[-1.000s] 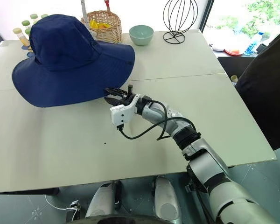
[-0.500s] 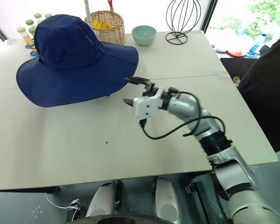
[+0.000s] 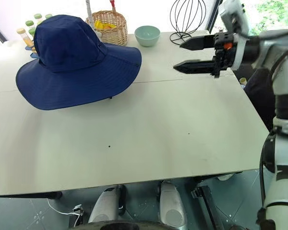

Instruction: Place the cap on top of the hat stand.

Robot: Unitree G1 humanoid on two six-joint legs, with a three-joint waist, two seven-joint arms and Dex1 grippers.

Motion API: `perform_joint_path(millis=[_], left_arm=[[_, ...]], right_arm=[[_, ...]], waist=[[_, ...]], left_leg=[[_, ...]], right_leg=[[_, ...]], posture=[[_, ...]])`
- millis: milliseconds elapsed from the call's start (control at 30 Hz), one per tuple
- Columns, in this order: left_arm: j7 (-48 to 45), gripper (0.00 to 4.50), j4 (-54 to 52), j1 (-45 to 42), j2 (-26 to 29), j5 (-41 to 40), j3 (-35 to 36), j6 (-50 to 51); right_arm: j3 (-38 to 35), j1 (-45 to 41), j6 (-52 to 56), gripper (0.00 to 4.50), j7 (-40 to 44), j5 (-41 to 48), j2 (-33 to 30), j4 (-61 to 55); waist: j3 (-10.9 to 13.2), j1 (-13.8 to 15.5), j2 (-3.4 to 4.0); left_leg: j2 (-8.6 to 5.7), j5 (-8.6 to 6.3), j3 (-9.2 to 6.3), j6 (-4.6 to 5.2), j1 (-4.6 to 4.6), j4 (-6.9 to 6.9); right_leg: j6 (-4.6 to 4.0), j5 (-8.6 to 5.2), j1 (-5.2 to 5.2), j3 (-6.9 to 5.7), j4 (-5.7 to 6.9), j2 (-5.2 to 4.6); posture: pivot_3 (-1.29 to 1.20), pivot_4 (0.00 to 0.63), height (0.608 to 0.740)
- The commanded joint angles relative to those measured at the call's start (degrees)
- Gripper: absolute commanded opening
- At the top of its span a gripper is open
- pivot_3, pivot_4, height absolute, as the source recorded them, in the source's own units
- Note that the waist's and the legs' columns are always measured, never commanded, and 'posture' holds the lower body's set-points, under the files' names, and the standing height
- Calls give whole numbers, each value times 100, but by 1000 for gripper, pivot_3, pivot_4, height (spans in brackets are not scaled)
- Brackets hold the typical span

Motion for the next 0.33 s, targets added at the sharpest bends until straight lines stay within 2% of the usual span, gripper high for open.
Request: perform_joint_path(millis=[33,333], left_arm=[[-182,4500,-131,240,-24,205,531,-204],[-431,4500,-363,732,-129,349,774,-247]], right_arm=[[178,-361,-165,4467,605,-321,-57,403],[236,-711,-476,4467,1049,-718,298,955]], waist=[[1,8,2],[4,-3,6]], left_leg=[[0,0,2,0,-1,-1],[1,-1,9,-2,2,5]], right_leg=[[1,-1,0,0,0,0],[1,0,-1,4,3,-1]], posture=[[0,150,735],[0,150,735]])
